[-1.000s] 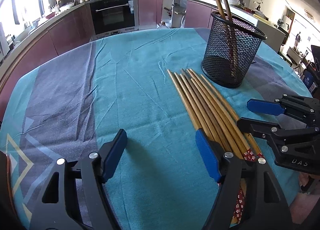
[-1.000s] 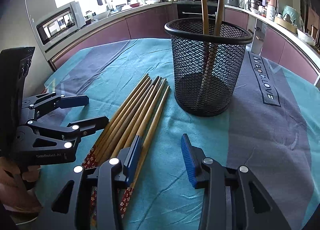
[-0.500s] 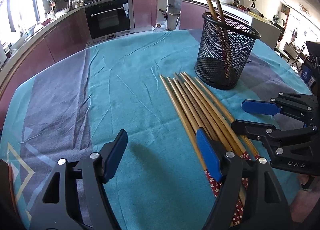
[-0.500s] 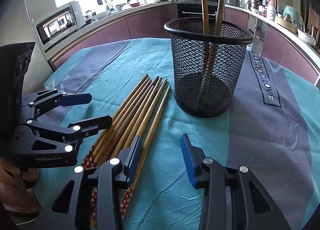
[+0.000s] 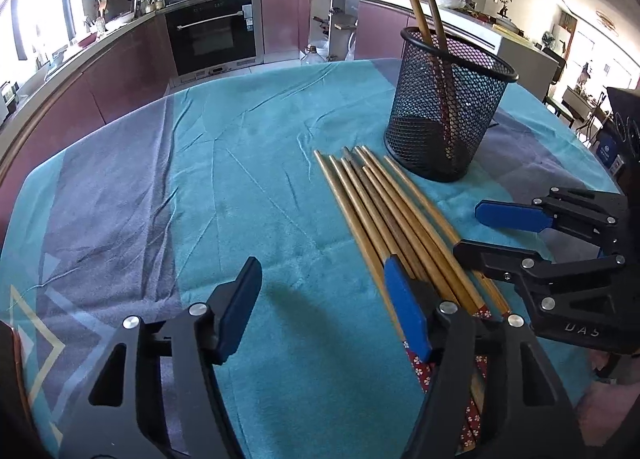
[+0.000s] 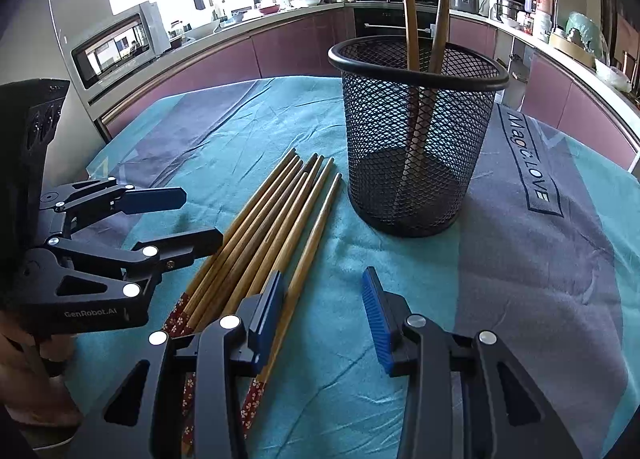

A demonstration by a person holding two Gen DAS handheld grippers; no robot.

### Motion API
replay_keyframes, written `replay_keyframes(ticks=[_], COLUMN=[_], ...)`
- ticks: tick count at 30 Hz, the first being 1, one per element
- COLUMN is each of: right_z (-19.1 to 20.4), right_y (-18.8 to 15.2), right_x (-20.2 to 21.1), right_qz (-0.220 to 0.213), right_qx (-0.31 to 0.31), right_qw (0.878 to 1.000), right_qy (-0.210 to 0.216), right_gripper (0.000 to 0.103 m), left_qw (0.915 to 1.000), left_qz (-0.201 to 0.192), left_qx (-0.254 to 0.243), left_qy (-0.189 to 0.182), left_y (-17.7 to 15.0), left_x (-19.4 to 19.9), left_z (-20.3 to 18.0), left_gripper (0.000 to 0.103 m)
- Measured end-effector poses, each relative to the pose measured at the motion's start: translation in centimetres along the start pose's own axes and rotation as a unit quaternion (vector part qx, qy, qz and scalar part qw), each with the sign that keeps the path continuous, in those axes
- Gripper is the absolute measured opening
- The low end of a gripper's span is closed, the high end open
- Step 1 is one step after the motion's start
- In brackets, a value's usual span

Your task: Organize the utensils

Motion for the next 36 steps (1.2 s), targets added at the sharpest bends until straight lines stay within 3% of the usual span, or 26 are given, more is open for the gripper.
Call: replay_keyframes(ticks=[8,15,18,21,23,36], right_z=[-0.1,0.1,0.1,0.2,0.1,-0.3], right_y=[0.1,0.5,0.7,0.9,0.9,2.0], right_x=[0.1,-0.2,-0.5,-0.6,-0.6,-1.4], right_qz=[0.000,0.002,0.003,0.005,0.008,0.008], right_qx=[0.000,0.010,0.015,0.019,0.020,0.007], right_qw=[1.000,1.000,1.000,1.000,1.000,1.000], right_qy=[0.000,-0.007,-0.012,-0.014,-0.012,-0.005], right_gripper=[0.038,0.036,0.031,0.019,0.013,0.010], left_qw=[0.9994,0.9999,0.9999,0.9999,0.9999,0.9996], left_qz=[0.013,0.011,0.009,0.011,0.012,0.011], left_qx=[-0.013,-0.004,0.002,0.008,0.009,0.028], left_qy=[0.030,0.011,0.009,0.001,-0.004,-0.002], left_y=[0.0,0.8,1.4,1.5,1.3,2.2], left_x=[-0.6,-0.9,-1.2,-1.2,-1.1,-1.9], left_z=[0.1,0.1,0.4,0.4,0.4,0.4], left_gripper=[0.062,0.048,0.040,0.026,0.026,0.029])
Point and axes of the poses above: each gripper's, at about its wrist camera, not at the fingertips, and x roughly against the way its jaws point, z to its left, y to its top, the point moved 8 cm from there along -x, roughly the way its jaws point, and after that the axes turned 6 degrees about z, right-handed, at the moved point
